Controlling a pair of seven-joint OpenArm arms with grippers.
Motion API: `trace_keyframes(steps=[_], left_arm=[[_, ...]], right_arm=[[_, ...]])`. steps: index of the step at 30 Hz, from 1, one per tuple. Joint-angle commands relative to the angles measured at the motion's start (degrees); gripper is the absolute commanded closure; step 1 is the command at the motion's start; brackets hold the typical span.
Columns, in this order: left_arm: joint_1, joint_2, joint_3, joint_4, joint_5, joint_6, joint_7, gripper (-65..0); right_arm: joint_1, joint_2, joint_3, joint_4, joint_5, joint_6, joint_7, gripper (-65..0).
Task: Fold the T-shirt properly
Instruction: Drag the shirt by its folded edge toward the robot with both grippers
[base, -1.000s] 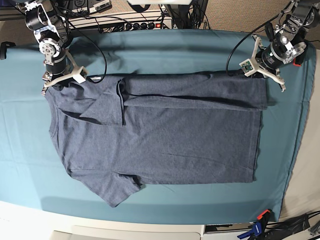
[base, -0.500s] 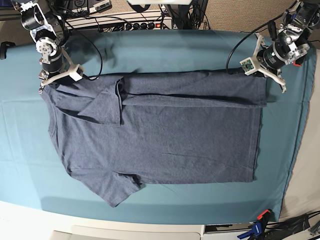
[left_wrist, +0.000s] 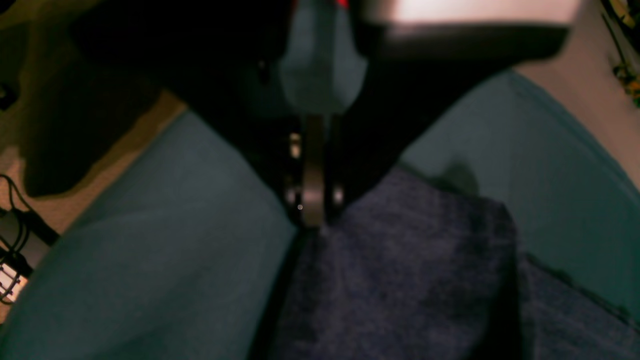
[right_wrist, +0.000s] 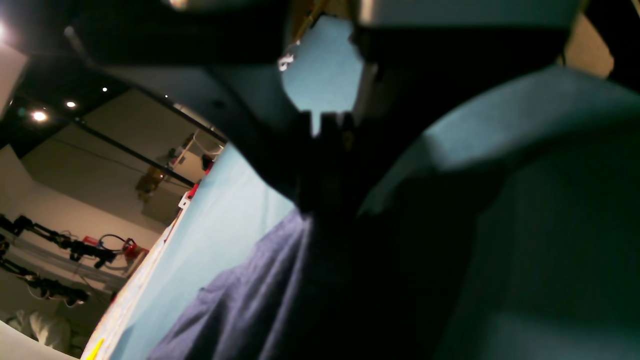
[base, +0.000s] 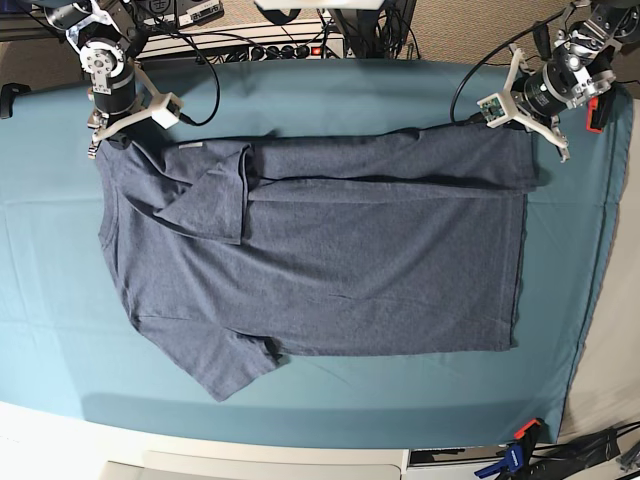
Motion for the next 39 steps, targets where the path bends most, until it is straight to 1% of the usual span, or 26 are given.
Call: trace_keyframes(steps=[1,8,10,15,18,25,30,34,39], left_arm=[[0.3,-1.1,-0.4,0.9,0.0,0.3,0.2,0.0],[0.5,-1.1,-0.4,0.9,0.0,0.3,2.0,0.0],[0.7,-1.1,-0.4,0.9,0.0,0.3,2.0,0.0],[2.8,-1.1,-0.4,1.4,0.2,0.3,2.0,0.0],[4.4,-1.1,-0.4,1.9,1.7,0.4,2.0,0.0],[7.3,-1.1,-0.4,2.6,2.4,2.4,2.1,0.0],[7.2,-1.1,-0.4,2.8,3.5,2.3,2.4,0.0],[7.3,-1.1,-0.4,2.9,3.4,2.3,2.4,0.0],[9.3,-1.1,-0.4,4.4,3.7,2.3,2.4,0.0]], right_arm=[[-0.4,1.6,0.5,0.9,-1.3,-0.8,-1.3,0.0],[-4.7,5.7,0.5,0.9,-2.4,-0.9,-2.9,0.0],[-5.8,6.4,0.6,0.9,-2.4,-1.2,-3.2,0.0],[-7.4,6.5,0.6,0.9,-2.8,-1.7,-3.7,0.0],[-7.7,6.5,0.6,0.9,-2.8,-1.7,-3.8,0.0],[-8.7,6.5,0.6,0.9,-2.8,-1.7,-3.4,0.0],[-11.4,6.5,0.6,1.1,-2.8,-1.8,-3.2,0.0],[-13.8,6.5,0.6,1.1,-2.9,-2.5,-3.0,0.0],[-17.1,6.5,0.6,2.6,-3.4,-2.5,-2.6,0.0]])
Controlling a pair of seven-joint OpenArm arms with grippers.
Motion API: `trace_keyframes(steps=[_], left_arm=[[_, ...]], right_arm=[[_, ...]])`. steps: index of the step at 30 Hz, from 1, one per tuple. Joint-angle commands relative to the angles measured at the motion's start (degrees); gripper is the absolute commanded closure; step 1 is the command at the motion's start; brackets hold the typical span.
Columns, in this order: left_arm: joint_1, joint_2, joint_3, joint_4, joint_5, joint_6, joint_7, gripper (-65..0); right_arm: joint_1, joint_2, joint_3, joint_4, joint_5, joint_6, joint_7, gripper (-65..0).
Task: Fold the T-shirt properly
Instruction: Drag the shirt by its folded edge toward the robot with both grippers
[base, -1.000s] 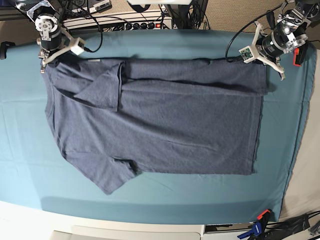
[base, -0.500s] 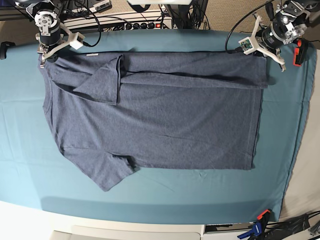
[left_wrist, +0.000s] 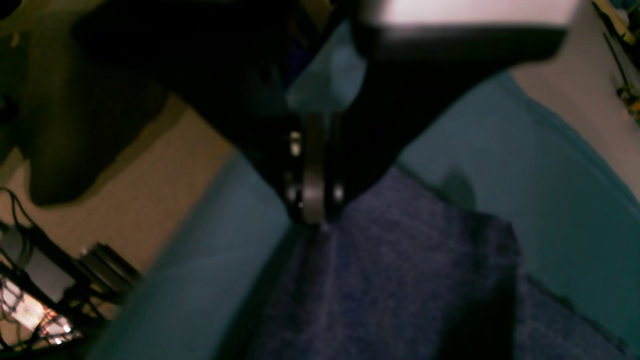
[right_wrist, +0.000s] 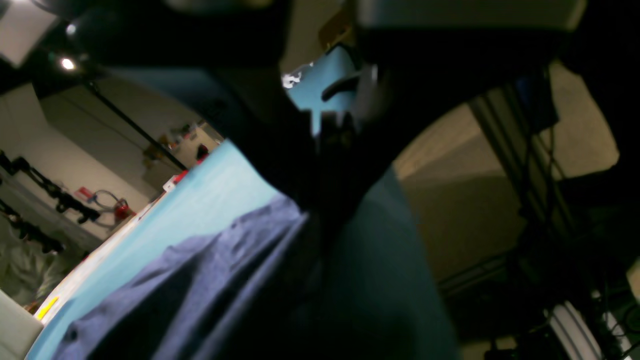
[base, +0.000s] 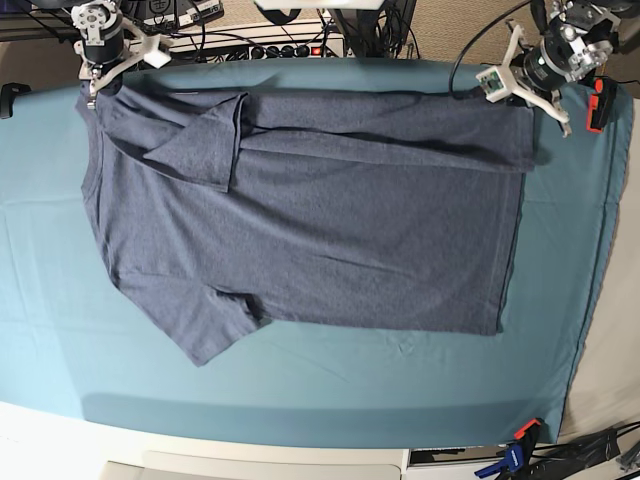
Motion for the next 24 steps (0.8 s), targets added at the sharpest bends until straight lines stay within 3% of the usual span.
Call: trace_keyframes(steps=[1,17,24], left_arm=[[1.3,-0.9,-0.1,1.2,-0.5,-0.7,0.7,0.0],[3.3,-0.9,-0.1,2.6,0.3,-0.2,3.1,0.0],[5.4,-0.9,-0.1,2.6,2.9,2.5,3.1,0.0]], right_arm=[[-1.0,0.8,0.3,1.4,-0.6,-0.3,-0.3,0.0],[-2.4,0.9,0.3,2.7,-0.8,-0.3,-0.6,0.0],[-2.4,1.4,0.4,2.6,-1.4,-0.3,-0.5,0.0]])
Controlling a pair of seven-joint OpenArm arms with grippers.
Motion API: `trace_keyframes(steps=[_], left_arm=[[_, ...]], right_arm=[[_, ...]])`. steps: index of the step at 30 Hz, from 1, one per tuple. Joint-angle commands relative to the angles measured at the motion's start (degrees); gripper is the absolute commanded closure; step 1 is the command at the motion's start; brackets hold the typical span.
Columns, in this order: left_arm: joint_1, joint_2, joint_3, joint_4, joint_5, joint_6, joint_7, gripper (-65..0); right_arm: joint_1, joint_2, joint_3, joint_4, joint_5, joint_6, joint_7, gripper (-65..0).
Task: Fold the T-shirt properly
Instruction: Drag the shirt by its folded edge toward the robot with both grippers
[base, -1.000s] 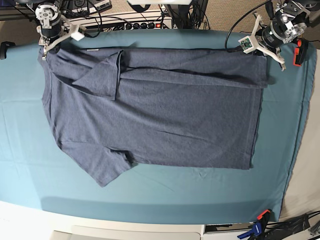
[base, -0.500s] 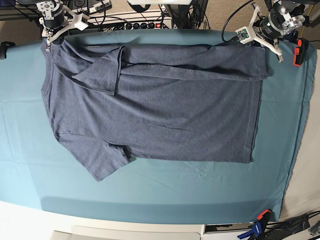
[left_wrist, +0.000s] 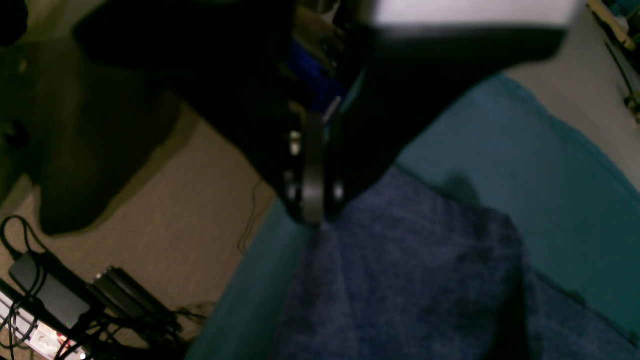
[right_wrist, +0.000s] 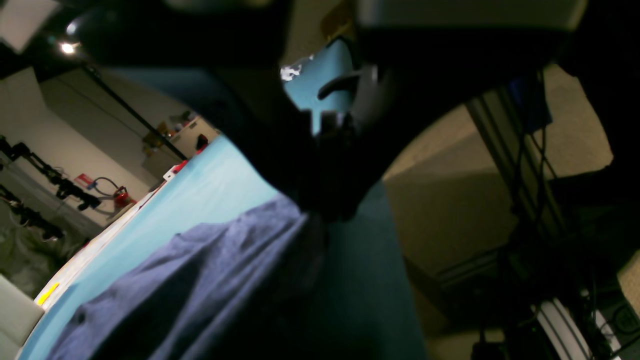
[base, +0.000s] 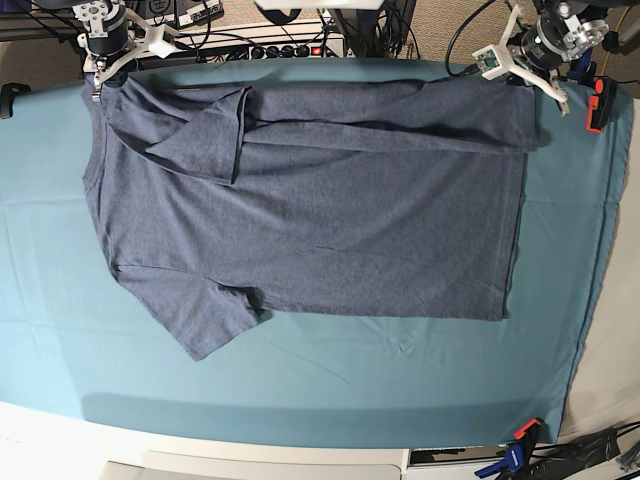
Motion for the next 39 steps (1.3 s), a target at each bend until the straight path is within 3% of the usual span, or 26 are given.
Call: trace_keyframes(steps=[1,10,23,26,27,29,30,32,39], left_arm=[[0.6,-0.9,-0.1,0.5,0.1,0.2,1.0,0.0],[0.6,-0.9,-0.1,0.5,0.1,0.2,1.0,0.0],[0.6,-0.9,-0.1,0.3,0.1,0.2,0.9,0.0],[0.6,-0.9,-0.1,0.3,0.1,0.1,0.9,-0.6],[0.6,-0.9,-0.1,0.3,0.1,-0.1,0.9,-6.9],[0.6,-0.9,-0.1,0.3,0.1,-0.6,0.9,-19.9],[0.6,-0.9,-0.1,0.3,0.1,-1.2,0.9,-25.2],[0.6,-0.9,-0.1,0.3,0.0,-1.8,0.9,-30.9],[0.6,-0.9,-0.1,0.4,0.1,-1.7,1.1,-31.1]], right_arm=[[-0.4,1.2,0.6,0.6,-0.6,-0.5,-0.4,0.0],[-0.4,1.4,7.0,-1.4,1.4,-0.4,0.8,0.0],[-0.4,1.4,6.9,-1.6,1.8,-0.4,1.1,0.0],[-0.4,1.4,6.9,-1.6,4.2,1.5,1.1,0.0],[-0.4,1.4,6.9,-1.6,5.4,2.4,1.1,-3.4],[-0.4,1.4,6.9,-1.6,7.7,2.8,1.1,-20.4],[-0.4,1.4,6.9,-1.6,8.0,2.7,1.1,-25.4],[-0.4,1.4,6.9,-1.6,8.0,2.7,1.1,-26.4],[-0.4,1.4,6.9,-1.4,8.0,2.7,0.1,-26.4]])
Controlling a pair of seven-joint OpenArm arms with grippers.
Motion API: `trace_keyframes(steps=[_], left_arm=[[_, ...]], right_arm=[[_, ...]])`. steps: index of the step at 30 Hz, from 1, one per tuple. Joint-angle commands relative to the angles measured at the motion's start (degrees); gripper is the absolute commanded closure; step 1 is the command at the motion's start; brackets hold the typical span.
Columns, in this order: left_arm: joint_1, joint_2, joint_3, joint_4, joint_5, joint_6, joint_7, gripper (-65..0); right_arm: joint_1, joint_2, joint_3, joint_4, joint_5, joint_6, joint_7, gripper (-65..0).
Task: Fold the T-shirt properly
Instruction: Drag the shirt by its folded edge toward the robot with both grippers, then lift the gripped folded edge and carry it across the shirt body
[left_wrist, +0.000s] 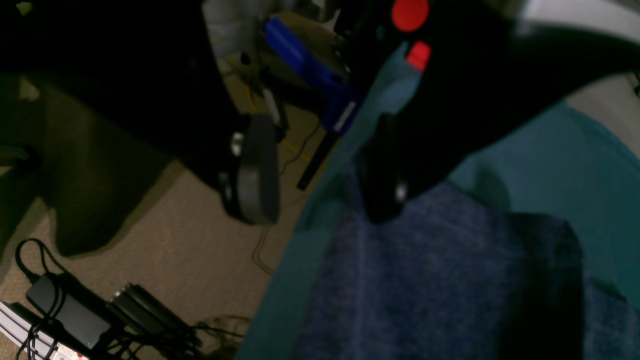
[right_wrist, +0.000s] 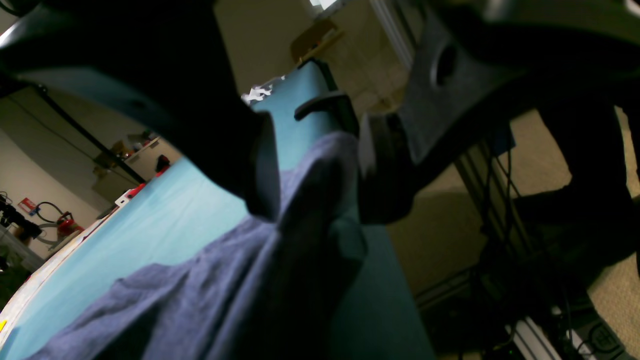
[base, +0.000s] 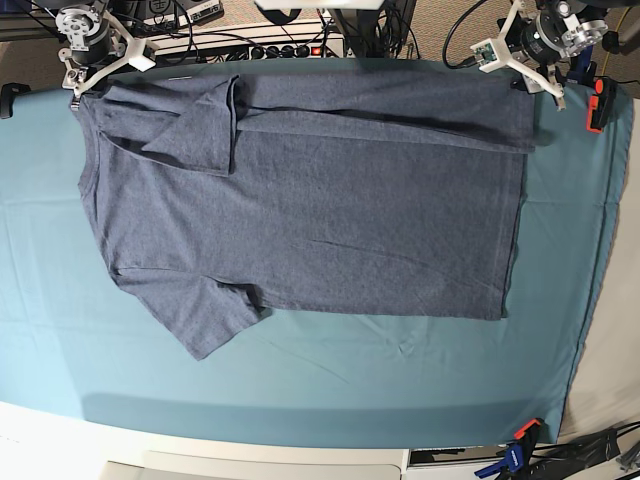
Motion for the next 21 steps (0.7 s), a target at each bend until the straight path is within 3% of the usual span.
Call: trace_keyframes(steps=[1,12,17,21], left_arm=[[0.3,-0.9,-0.2,0.6,0.3,0.4,1.0,-31.1],[0.4,-0.9,-0.2,10.6,0.3,1.3,8.7,-31.1],[0.3,-0.9,-1.0,17.3,1.8,1.4,10.3,-31.1],[-0.4,-1.0,-6.4,17.3,2.0,3.5,9.8,-31.0]], right_arm=[[-0.3,0.9,0.5,0.7,-0.6,-0.8,-1.0,-26.3],[-4.3,0.8,0.5,15.2,-3.8,-1.9,-4.3,-25.7],[-6.2,0.8,0.9,21.6,-10.5,-7.7,-7.5,-25.7],[-4.6,-1.0,5.0,25.1,-11.9,-11.4,-6.8,-25.7]])
